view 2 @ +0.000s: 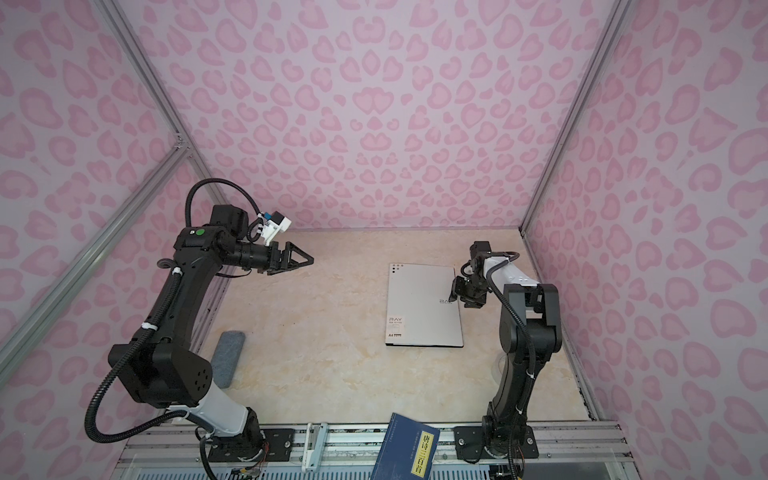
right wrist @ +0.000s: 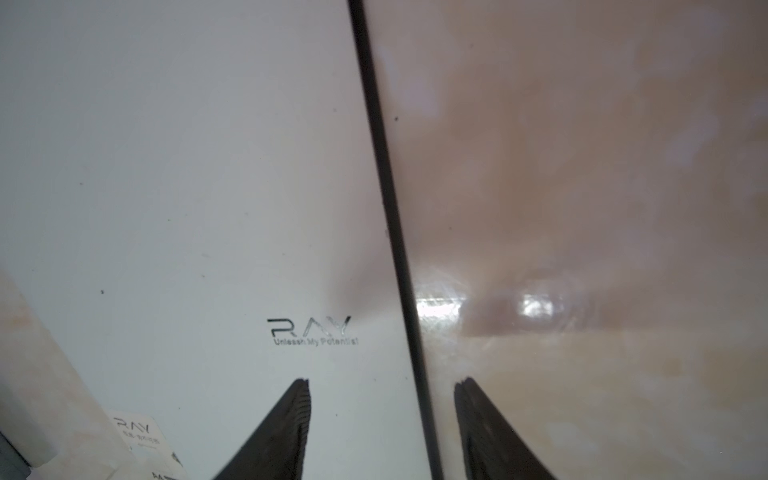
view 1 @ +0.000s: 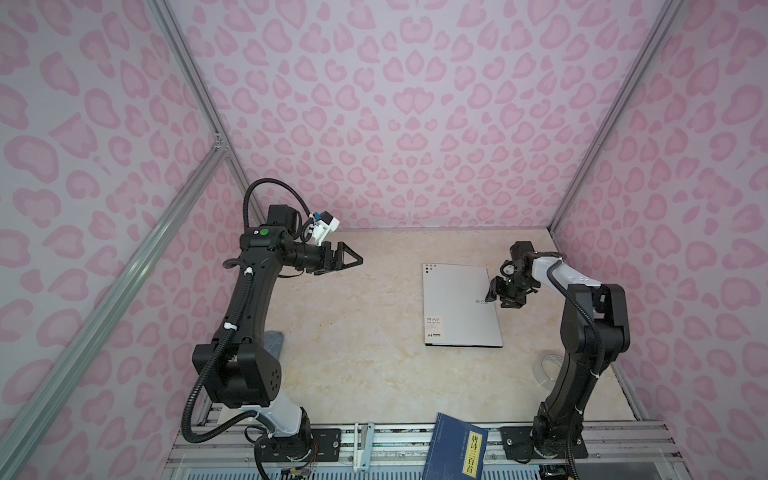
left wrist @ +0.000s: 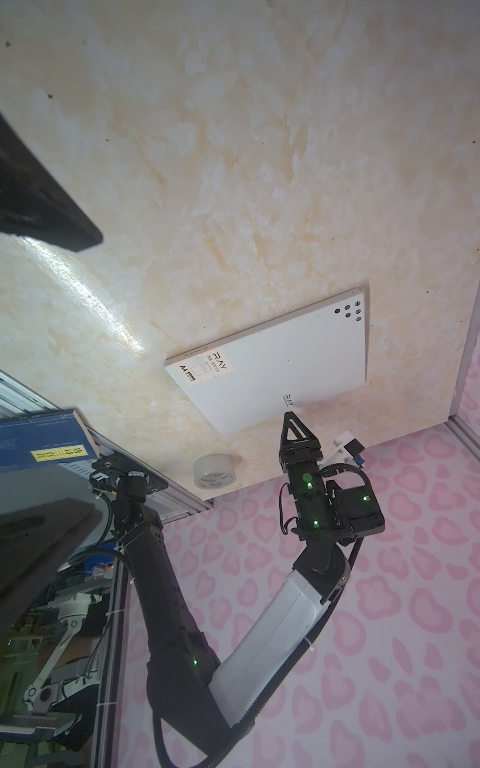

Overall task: Put the files into the folder
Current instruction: 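Press the closed white cover flat with the right gripper while left gripper draws back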

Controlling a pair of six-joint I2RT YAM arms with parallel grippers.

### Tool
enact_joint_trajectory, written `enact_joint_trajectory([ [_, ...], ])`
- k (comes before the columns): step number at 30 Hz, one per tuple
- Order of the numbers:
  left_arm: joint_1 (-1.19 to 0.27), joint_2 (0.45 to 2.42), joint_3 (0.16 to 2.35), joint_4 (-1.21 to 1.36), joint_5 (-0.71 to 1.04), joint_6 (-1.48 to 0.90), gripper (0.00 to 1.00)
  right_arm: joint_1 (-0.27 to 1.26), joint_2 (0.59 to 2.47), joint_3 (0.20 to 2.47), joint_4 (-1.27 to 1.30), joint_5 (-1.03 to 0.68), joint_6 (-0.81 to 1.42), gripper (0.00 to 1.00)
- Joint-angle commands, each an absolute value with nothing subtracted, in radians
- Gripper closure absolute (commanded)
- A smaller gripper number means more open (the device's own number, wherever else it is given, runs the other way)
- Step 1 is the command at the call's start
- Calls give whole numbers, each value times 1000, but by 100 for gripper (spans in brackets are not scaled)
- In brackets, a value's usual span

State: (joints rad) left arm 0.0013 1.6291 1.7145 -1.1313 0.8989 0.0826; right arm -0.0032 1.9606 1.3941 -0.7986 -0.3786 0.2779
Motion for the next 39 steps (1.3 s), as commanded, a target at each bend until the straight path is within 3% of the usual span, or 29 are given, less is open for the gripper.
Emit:
enact_joint_trajectory([
  [1, 2, 1610, 1696, -1117, 907, 102, 3, -4, 1984, 1387, -766, -423, 293, 41],
  [23, 3, 1567, 1632, -1107, 875, 146, 3, 112, 2034, 1394, -768, -423, 353, 40],
  [39, 3, 1564, 1612, -1089, 816, 142, 3, 271, 2137, 1577, -801, -405, 416, 40],
])
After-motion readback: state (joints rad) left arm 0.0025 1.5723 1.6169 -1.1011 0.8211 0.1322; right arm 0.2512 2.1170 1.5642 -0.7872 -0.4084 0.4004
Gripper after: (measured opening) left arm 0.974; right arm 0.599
